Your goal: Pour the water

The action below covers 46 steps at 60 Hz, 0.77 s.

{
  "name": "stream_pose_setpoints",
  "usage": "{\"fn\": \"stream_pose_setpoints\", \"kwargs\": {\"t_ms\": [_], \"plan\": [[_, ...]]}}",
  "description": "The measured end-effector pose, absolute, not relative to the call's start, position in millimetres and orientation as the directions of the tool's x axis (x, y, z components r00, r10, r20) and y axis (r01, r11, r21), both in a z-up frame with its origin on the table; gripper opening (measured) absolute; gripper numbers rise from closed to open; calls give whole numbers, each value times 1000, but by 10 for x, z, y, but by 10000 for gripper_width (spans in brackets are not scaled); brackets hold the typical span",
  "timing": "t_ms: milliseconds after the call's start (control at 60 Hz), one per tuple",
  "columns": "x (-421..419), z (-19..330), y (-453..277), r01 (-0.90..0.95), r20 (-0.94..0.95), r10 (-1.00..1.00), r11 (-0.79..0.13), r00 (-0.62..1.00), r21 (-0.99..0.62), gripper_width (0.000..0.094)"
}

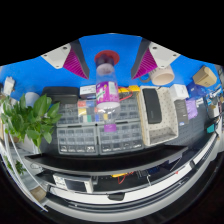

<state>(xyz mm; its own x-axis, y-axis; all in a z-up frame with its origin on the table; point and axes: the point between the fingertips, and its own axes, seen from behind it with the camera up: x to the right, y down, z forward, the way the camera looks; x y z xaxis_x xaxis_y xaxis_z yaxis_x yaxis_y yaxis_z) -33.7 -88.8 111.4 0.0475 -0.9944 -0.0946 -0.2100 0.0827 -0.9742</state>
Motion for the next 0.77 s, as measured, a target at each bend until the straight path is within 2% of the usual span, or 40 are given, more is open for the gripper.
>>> {"fn": "stream_pose_setpoints", "kwargs": {"t_ms": [283, 767], "plan": [[-1000, 1068, -609, -230, -50, -999, 45, 15, -972, 861], [-1269, 1494, -347, -178, -17, -1000, 13, 21, -984, 860]]}}
